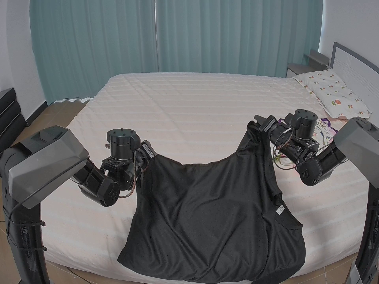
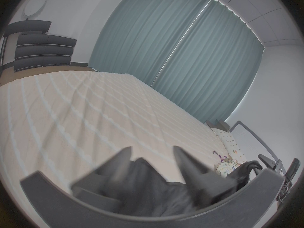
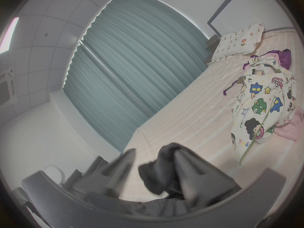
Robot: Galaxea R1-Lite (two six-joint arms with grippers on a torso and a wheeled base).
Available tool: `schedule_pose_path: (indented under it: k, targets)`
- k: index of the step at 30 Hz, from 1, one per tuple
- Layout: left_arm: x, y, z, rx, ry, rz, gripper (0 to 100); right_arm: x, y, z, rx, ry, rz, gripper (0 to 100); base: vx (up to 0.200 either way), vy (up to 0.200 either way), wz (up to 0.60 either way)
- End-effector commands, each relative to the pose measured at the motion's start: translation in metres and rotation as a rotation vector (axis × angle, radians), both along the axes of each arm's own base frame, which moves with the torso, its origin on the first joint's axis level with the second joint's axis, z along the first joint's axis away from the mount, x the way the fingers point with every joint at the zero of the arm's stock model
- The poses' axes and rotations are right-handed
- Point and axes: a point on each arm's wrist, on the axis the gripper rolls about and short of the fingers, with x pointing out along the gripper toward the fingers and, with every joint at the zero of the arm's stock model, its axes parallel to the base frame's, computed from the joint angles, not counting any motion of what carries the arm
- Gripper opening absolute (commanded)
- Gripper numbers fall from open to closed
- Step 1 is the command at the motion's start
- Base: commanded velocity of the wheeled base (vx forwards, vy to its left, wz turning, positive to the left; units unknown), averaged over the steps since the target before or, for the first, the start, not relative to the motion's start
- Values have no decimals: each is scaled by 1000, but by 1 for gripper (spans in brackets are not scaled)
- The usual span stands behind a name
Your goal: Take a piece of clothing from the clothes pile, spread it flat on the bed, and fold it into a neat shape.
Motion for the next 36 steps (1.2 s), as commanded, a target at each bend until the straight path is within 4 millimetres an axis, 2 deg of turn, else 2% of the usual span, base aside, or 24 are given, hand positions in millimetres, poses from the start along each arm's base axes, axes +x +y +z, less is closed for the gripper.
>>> schedule_pose_path:
  k: [1, 4, 8, 11, 12, 15, 19, 22, 27, 31, 36]
  targets:
    - [4, 2, -16, 19, 31, 28, 100, 10, -13, -32, -71, 67, -62, 100, 0, 0, 0]
    - [7, 12, -16, 27, 30, 71, 100, 14, -23, -40, -97, 98, -106, 100, 0, 0, 0]
    - [0, 18, -18, 40, 54, 85, 100, 6, -34, -52, -135, 182, -122, 100, 0, 0, 0]
    - [-15, 24, -17, 61, 83, 79, 100, -5, -40, -58, -150, 228, -126, 100, 0, 0, 0]
    - [-30, 28, -16, 75, 107, 68, 100, -16, -43, -63, -158, 260, -123, 100, 0, 0, 0]
    - [-55, 33, -15, 80, 139, 40, 100, -40, -47, -68, -170, 325, -113, 100, 0, 0, 0]
    - [-80, 37, -20, 72, 152, 18, 100, -63, -52, -77, -184, 402, -120, 100, 0, 0, 0]
    - [-98, 37, -29, 63, 166, 5, 100, -75, -56, -84, -189, 445, -120, 100, -200, 0, 0]
    - [-120, 37, -40, 71, 209, -17, 100, -81, -65, -100, -187, 482, -123, 100, -120, 0, 0]
    - [-133, 39, -46, 59, 250, -16, 100, -78, -74, -102, -189, 464, -131, 100, 0, 0, 0]
    - [-136, 41, -50, 50, 259, -17, 100, -77, -81, -105, -173, 476, -103, 100, 0, 0, 0]
